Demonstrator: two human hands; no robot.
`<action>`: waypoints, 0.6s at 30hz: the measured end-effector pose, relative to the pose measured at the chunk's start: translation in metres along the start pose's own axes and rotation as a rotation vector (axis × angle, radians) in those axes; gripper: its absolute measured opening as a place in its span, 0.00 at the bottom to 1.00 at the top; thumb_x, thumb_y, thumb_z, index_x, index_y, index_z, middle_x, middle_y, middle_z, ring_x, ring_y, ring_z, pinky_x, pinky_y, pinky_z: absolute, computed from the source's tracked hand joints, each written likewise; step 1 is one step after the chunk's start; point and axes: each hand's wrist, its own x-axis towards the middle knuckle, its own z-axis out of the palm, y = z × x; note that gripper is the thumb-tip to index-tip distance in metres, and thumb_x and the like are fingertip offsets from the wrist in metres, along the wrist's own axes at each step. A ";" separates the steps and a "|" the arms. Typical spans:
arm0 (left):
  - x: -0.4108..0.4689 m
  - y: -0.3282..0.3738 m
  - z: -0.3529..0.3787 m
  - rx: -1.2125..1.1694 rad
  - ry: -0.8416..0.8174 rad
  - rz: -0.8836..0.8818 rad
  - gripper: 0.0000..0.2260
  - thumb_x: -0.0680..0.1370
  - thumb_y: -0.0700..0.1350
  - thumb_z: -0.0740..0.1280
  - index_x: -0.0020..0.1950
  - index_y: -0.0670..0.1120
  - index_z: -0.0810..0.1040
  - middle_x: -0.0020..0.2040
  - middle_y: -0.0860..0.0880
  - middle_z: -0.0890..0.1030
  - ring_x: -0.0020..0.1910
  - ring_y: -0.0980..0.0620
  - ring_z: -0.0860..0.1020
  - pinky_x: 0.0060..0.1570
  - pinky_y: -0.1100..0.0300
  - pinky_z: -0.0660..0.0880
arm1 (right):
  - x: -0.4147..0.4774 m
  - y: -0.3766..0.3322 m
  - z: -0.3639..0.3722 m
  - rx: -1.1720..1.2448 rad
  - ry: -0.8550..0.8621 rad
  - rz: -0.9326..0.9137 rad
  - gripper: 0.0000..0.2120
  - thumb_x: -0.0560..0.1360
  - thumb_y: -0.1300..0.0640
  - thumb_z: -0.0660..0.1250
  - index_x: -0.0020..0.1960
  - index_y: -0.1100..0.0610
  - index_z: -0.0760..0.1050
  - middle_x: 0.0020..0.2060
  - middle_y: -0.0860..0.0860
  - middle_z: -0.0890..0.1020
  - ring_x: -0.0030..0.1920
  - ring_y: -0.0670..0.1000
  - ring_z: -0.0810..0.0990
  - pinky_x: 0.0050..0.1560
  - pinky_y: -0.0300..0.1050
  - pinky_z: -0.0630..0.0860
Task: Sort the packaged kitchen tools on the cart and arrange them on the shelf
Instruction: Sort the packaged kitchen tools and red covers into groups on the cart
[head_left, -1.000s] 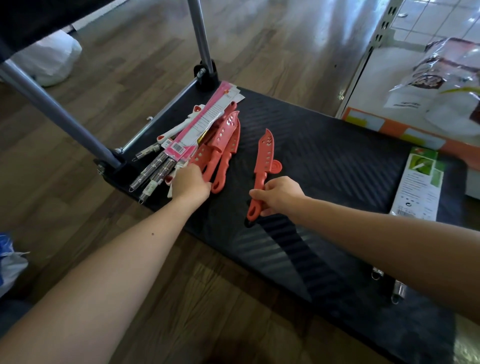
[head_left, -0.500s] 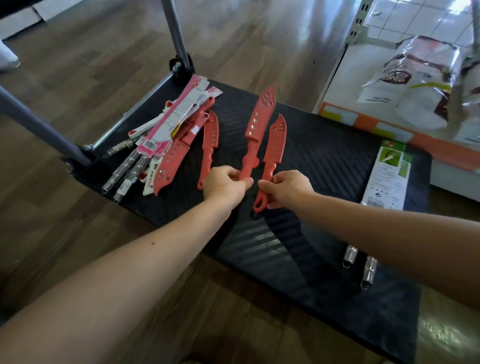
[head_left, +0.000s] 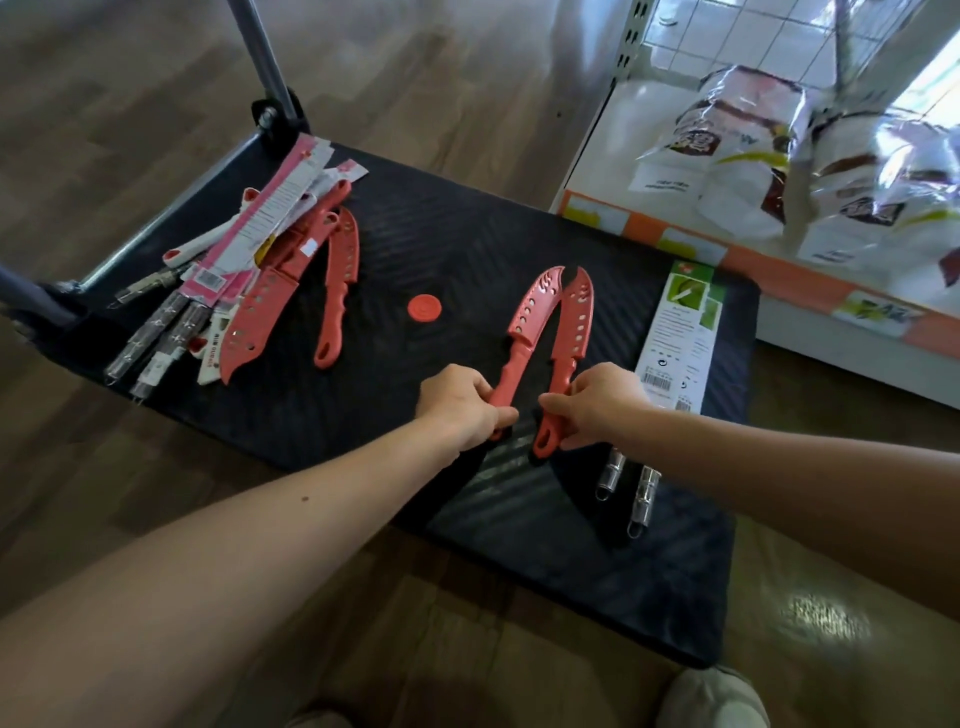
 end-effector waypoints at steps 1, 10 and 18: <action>-0.001 0.001 0.000 0.057 -0.010 0.027 0.09 0.69 0.45 0.75 0.45 0.45 0.78 0.43 0.46 0.82 0.39 0.51 0.81 0.44 0.59 0.78 | 0.000 0.000 -0.002 -0.096 -0.008 -0.013 0.13 0.74 0.52 0.68 0.37 0.60 0.74 0.36 0.56 0.84 0.37 0.55 0.84 0.44 0.46 0.82; -0.001 -0.007 -0.008 0.261 0.036 0.072 0.14 0.71 0.49 0.72 0.54 0.47 0.76 0.51 0.48 0.79 0.48 0.50 0.77 0.50 0.58 0.74 | -0.002 -0.012 -0.019 -0.591 0.187 -0.394 0.17 0.73 0.45 0.64 0.33 0.56 0.73 0.33 0.51 0.75 0.39 0.54 0.76 0.37 0.44 0.68; 0.028 0.048 -0.048 0.565 0.090 0.202 0.17 0.71 0.53 0.70 0.58 0.48 0.76 0.58 0.48 0.78 0.57 0.48 0.76 0.58 0.54 0.73 | 0.015 -0.013 -0.028 -0.440 0.257 -0.512 0.12 0.74 0.48 0.63 0.44 0.57 0.76 0.36 0.50 0.76 0.41 0.54 0.77 0.37 0.44 0.67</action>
